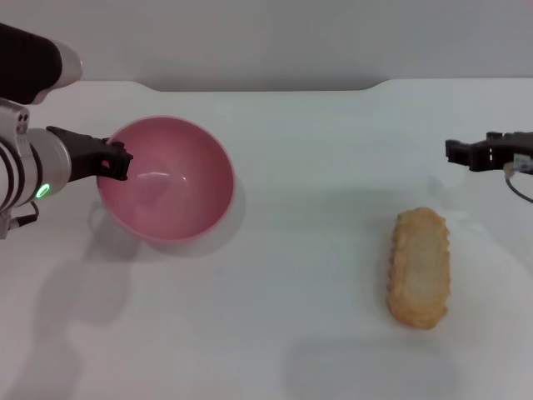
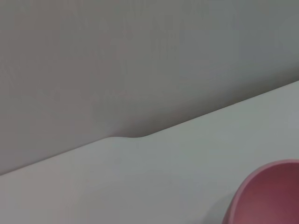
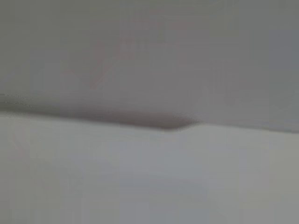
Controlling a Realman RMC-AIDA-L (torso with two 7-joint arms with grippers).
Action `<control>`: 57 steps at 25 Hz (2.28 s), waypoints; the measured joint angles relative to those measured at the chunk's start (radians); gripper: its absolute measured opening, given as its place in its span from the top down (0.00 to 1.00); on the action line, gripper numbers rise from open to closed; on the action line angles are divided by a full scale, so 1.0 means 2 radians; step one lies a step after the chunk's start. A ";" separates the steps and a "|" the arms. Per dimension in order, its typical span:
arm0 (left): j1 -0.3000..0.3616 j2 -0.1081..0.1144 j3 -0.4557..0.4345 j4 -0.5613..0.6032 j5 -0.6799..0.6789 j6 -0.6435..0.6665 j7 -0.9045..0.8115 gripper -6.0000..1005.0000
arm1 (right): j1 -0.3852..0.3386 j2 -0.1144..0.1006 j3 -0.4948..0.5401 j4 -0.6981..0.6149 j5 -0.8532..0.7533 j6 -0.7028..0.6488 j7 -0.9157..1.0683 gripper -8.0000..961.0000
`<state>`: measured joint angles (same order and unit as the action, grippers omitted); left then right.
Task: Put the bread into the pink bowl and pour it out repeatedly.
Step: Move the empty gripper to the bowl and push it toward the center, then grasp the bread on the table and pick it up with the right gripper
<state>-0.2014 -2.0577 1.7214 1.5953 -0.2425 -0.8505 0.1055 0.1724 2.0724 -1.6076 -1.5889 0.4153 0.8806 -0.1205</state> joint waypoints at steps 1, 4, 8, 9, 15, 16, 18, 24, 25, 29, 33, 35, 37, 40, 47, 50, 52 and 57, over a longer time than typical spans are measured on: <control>-0.001 0.000 0.000 0.000 0.000 0.001 0.000 0.94 | 0.016 0.000 0.000 -0.005 -0.021 0.035 0.008 0.40; -0.002 0.000 0.000 -0.001 0.000 0.002 0.000 0.94 | 0.052 0.000 -0.002 -0.007 -0.050 0.106 0.015 0.40; -0.002 0.000 0.000 -0.001 0.000 0.004 0.000 0.95 | 0.076 0.002 -0.027 0.003 -0.062 0.138 0.022 0.40; -0.002 0.000 0.000 -0.001 0.000 0.004 0.000 0.95 | 0.080 0.002 -0.037 0.008 -0.063 0.138 0.026 0.41; -0.005 0.000 0.000 -0.001 0.000 0.005 0.000 0.95 | 0.083 0.003 -0.087 0.032 -0.070 0.117 0.053 0.41; -0.005 0.000 0.000 -0.001 0.000 0.005 0.000 0.95 | 0.081 0.003 -0.092 0.033 -0.071 0.114 0.056 0.41; -0.006 -0.001 0.000 -0.001 0.000 0.005 0.000 0.95 | 0.075 0.003 -0.101 0.034 -0.071 0.104 0.062 0.41; -0.016 -0.001 0.002 -0.005 0.000 0.006 0.000 0.95 | 0.070 0.003 -0.108 0.043 -0.079 0.093 0.075 0.41; -0.016 0.000 0.002 -0.005 0.000 0.006 0.000 0.95 | 0.070 0.003 -0.110 0.046 -0.082 0.091 0.079 0.41; -0.016 0.000 0.001 -0.006 0.000 0.006 0.000 0.94 | 0.070 0.003 -0.118 0.051 -0.097 0.086 0.099 0.41; -0.018 0.000 0.001 -0.006 0.000 0.006 0.000 0.94 | 0.073 0.003 -0.119 0.062 -0.100 0.081 0.103 0.41; -0.019 0.000 0.001 -0.006 0.000 0.006 0.000 0.94 | 0.075 0.003 -0.120 0.070 -0.099 0.076 0.103 0.41; -0.019 0.000 0.001 -0.006 0.000 0.007 0.000 0.94 | 0.075 0.003 -0.122 0.075 -0.098 0.071 0.105 0.41; -0.019 0.000 0.001 -0.006 0.000 0.007 0.000 0.94 | 0.076 0.003 -0.124 0.077 -0.098 0.065 0.108 0.41; -0.020 0.000 0.002 -0.006 0.000 0.007 0.000 0.95 | 0.078 0.002 -0.129 0.077 -0.099 0.067 0.089 0.42; -0.020 0.000 0.003 -0.006 0.000 0.007 0.000 0.95 | 0.077 0.002 -0.134 0.079 -0.103 0.066 0.085 0.42; -0.020 0.000 0.003 -0.006 0.000 0.006 0.000 0.95 | 0.079 0.002 -0.135 0.085 -0.103 0.065 0.085 0.51; -0.022 0.000 0.004 -0.005 0.000 0.005 0.001 0.95 | 0.080 0.002 -0.138 0.091 -0.102 0.063 0.085 0.69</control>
<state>-0.2460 -2.0576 1.7297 1.5847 -0.2423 -0.8406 0.1068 0.3331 2.0755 -1.8845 -1.4064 0.2107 1.0071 0.0486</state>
